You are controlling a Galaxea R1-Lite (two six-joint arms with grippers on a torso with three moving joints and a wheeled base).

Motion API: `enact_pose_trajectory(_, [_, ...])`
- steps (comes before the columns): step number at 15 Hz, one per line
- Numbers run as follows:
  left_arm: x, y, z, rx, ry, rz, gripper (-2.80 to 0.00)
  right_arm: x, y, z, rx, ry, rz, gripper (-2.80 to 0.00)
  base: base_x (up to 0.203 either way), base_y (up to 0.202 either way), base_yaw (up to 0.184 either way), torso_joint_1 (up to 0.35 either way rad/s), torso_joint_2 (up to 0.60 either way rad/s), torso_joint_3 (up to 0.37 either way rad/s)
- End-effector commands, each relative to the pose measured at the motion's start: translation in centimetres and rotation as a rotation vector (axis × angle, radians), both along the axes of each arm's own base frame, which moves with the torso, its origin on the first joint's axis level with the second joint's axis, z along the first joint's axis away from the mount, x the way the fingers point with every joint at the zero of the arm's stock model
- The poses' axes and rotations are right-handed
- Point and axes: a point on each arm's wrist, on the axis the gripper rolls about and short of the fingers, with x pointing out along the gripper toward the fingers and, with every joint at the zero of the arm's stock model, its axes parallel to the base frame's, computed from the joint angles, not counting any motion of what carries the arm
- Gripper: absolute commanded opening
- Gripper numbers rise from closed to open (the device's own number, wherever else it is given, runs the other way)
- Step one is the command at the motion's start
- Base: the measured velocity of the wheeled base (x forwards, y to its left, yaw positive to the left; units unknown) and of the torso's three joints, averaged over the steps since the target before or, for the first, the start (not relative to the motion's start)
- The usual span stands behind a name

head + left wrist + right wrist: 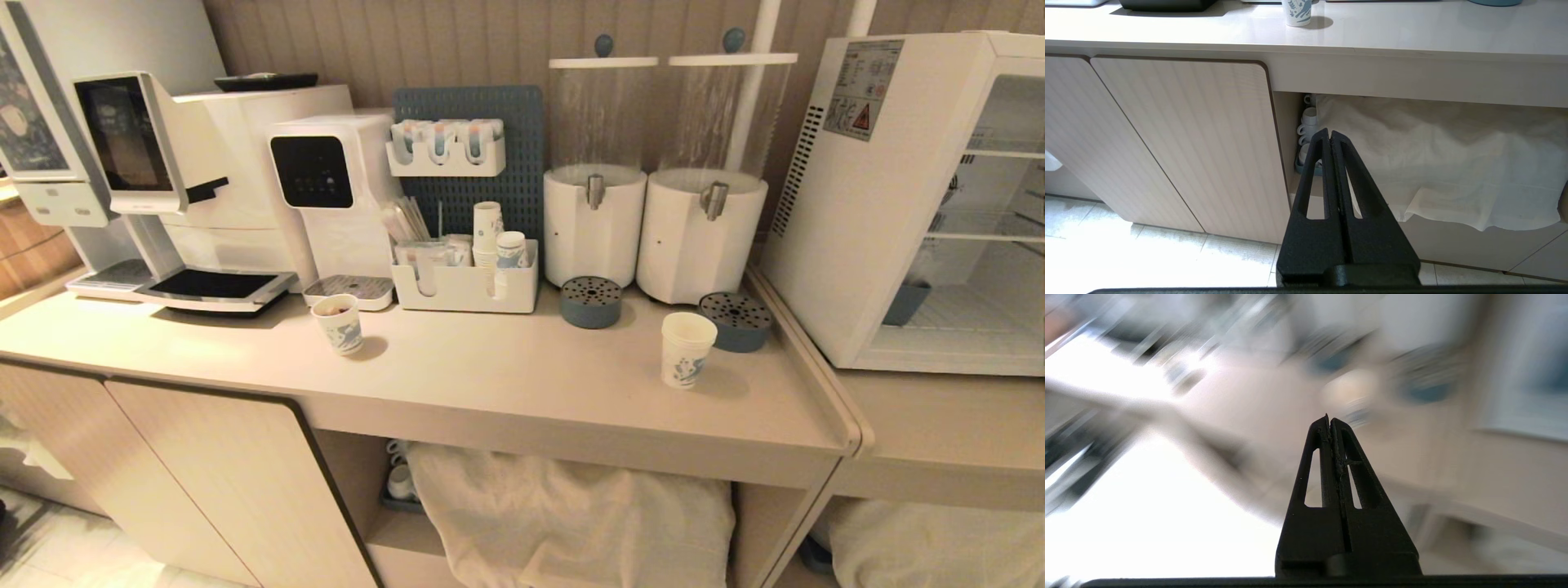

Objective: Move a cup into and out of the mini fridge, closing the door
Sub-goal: Put the paper cup in the freezer

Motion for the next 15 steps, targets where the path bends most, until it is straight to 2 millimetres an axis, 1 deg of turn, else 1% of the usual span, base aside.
enact_pose_trajectory(1, [0.0, 0.0, 0.0, 0.003, 0.003, 0.0, -2.8, 8.7, -0.9, -3.5, 0.137, 0.212, 0.221, -2.8, 0.0, 0.0, 0.0, 0.0, 0.0, 0.0])
enact_pose_trajectory(2, [0.0, 0.0, 0.0, 0.002, 0.003, -0.001, -2.8, 11.3, -1.5, -5.0, 0.178, 0.248, 0.277, -2.8, 0.0, 0.0, 0.0, 0.0, 0.0, 0.0])
enact_pose_trajectory(3, [0.0, 0.0, 0.0, 0.002, 0.003, 0.001, -2.8, 13.5, -2.2, -6.7, 0.188, 0.264, 0.31, -2.8, 0.0, 0.0, 0.0, 0.0, 0.0, 0.0])
enact_pose_trajectory(4, [0.0, 0.0, 0.0, 0.003, 0.003, 0.0, -2.8, 15.8, -2.9, -9.4, 0.162, 0.254, 0.353, -2.8, 0.0, 0.0, 0.0, 0.0, 0.0, 0.0])
enact_pose_trajectory(5, [0.0, 0.0, 0.0, 0.005, 0.003, 0.0, -2.8, 17.5, -3.5, -12.5, 0.098, 0.204, 0.414, 0.0, 0.0, 0.0, 0.0, 0.0, 0.0, 0.0])
enact_pose_trajectory(6, [0.0, 0.0, 0.0, 0.005, 0.003, 0.0, -2.8, 18.8, -3.9, -15.4, 0.031, 0.135, 0.471, 0.0, 0.0, 0.0, 0.0, 0.0, 0.0, 0.0])
enact_pose_trajectory(7, [0.0, 0.0, 0.0, 0.003, 0.004, 0.0, -2.8, 19.8, -4.2, -17.6, -0.025, 0.07, 0.508, 0.0, 0.0, 0.0, 0.0, 0.0, 0.0, 0.0])
enact_pose_trajectory(8, [0.1, 0.0, 0.0, 0.001, 0.0, 0.0, -2.8, 20.5, -4.4, -19.1, -0.046, 0.033, 0.522, 0.0, 0.0, 0.0, 0.0, 0.0, 0.0, 0.0])
enact_pose_trajectory(10, [0.1, 0.0, 0.0, -0.002, -0.011, 0.0, -2.8, 22.4, -4.7, -21.5, -0.058, -0.01, 0.522, 0.0, 0.0, 0.0, 0.0, 0.0, 0.0, 0.0])
enact_pose_trajectory(12, [0.2, 0.0, 0.0, 0.002, -0.033, 0.001, -2.8, 23.8, -4.2, -23.2, -0.069, -0.032, 0.52, 0.0, 0.0, 0.0, 0.0, 0.0, 0.0, 0.0])
enact_pose_trajectory(14, [0.2, 0.0, -0.1, 0.004, -0.034, -0.001, -2.8, 23.9, -3.9, -23.4, -0.075, -0.033, 0.517, 0.0, 0.0, 0.0, 0.0, 0.0, 0.0, 0.0])
enact_pose_trajectory(15, [0.4, 0.0, -0.1, 0.01, -0.053, -0.005, -2.8, 24.1, -3.4, -24.3, -0.084, -0.038, 0.522, 0.0, 0.0, 0.0, 0.0, 0.0, 0.0, 0.0])
